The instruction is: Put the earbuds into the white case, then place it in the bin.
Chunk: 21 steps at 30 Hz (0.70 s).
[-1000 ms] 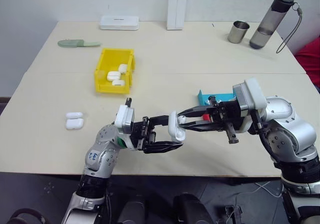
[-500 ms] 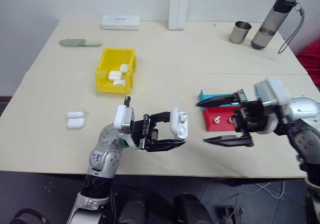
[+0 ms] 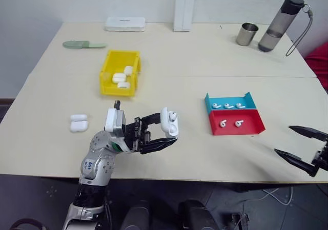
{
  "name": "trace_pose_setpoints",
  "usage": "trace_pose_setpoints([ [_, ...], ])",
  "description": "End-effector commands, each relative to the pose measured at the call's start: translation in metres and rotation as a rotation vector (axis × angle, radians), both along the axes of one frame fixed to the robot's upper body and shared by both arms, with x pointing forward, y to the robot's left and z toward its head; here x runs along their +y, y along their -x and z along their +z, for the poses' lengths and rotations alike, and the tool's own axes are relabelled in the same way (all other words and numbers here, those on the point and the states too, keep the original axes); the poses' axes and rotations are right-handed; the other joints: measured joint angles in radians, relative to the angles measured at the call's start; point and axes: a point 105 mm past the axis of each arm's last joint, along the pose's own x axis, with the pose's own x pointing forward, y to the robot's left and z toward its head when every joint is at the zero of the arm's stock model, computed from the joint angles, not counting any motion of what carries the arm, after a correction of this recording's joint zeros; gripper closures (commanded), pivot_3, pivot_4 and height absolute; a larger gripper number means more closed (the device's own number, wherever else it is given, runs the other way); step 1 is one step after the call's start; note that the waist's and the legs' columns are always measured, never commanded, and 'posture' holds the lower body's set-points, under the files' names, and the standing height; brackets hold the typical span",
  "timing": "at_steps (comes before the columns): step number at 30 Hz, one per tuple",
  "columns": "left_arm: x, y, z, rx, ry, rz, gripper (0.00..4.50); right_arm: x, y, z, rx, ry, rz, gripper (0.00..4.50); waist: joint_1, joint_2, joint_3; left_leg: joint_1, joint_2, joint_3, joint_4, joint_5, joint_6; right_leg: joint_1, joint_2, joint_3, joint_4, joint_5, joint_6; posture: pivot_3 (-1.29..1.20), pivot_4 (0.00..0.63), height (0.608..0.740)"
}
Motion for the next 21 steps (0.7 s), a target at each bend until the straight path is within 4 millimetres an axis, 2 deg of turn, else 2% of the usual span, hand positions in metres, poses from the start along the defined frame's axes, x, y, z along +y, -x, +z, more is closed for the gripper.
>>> trace_pose_setpoints([
  [1,0.002,0.004,0.006,-0.026,0.022,-0.004,1.74,-0.004,-0.001,0.012,-0.067,0.020,-0.021,0.05,-0.008,0.000,0.000,0.001,0.000,0.000,0.000,0.000,0.000,0.001,0.000,0.000,0.000,0.000,0.000,0.00,0.150,0.740],
  [4,0.003,0.004,0.006,-0.024,0.021,-0.001,1.74,0.006,-0.020,0.030,-0.093,0.022,0.014,0.05,-0.019,0.001,0.000,0.010,0.000,0.001,-0.006,0.000,0.000,0.011,0.000,0.000,-0.006,0.000,0.000,0.00,0.150,0.740],
  [6,0.004,0.003,0.006,-0.023,0.019,0.003,1.74,0.013,-0.043,0.047,-0.054,0.049,0.003,0.05,-0.023,0.002,-0.001,0.011,0.000,0.002,-0.006,0.000,0.000,0.012,0.000,0.001,-0.007,0.000,0.000,0.00,0.150,0.740],
  [8,0.004,0.002,0.005,-0.022,0.018,0.006,1.74,0.030,-0.058,0.068,-0.049,0.055,0.058,0.05,-0.024,0.002,-0.001,0.011,0.000,0.002,-0.006,0.001,0.000,0.011,0.000,0.001,-0.007,0.000,0.000,0.00,0.150,0.740],
  [10,0.004,0.001,0.005,-0.022,0.017,0.009,1.74,0.045,-0.072,0.081,0.009,0.092,0.091,0.05,-0.022,0.002,-0.001,0.011,0.000,0.002,-0.006,0.001,0.000,0.010,0.000,0.001,-0.006,0.000,0.000,0.00,0.150,0.740],
  [12,0.003,0.000,0.005,-0.023,0.018,0.010,1.74,0.052,-0.094,0.082,0.126,0.205,0.054,0.05,-0.018,0.002,-0.001,0.010,0.001,0.000,-0.006,0.001,-0.001,0.008,0.000,-0.001,-0.006,0.000,0.000,0.00,0.150,0.740],
  [16,0.001,0.000,0.003,-0.022,0.023,0.008,1.74,0.071,-0.128,0.089,0.241,0.262,0.059,0.05,-0.008,0.002,-0.001,0.008,0.001,-0.001,-0.008,0.000,-0.001,0.006,-0.001,-0.001,-0.007,0.000,-0.001,0.00,0.150,0.740],
  [18,0.000,-0.001,0.003,-0.021,0.026,0.006,1.74,0.076,-0.140,0.085,0.323,0.297,0.043,0.05,-0.005,0.002,0.000,0.006,0.001,-0.001,-0.007,0.000,-0.001,0.005,-0.001,-0.002,-0.009,0.000,-0.001,0.00,0.150,0.740],
  [21,-0.001,-0.002,0.003,-0.021,0.029,0.006,1.74,0.080,-0.157,0.075,0.374,0.422,0.048,0.63,-0.001,0.002,-0.001,0.001,0.001,-0.002,-0.007,0.000,-0.001,0.001,-0.002,-0.003,-0.010,0.000,-0.001,0.00,0.150,0.740],
])
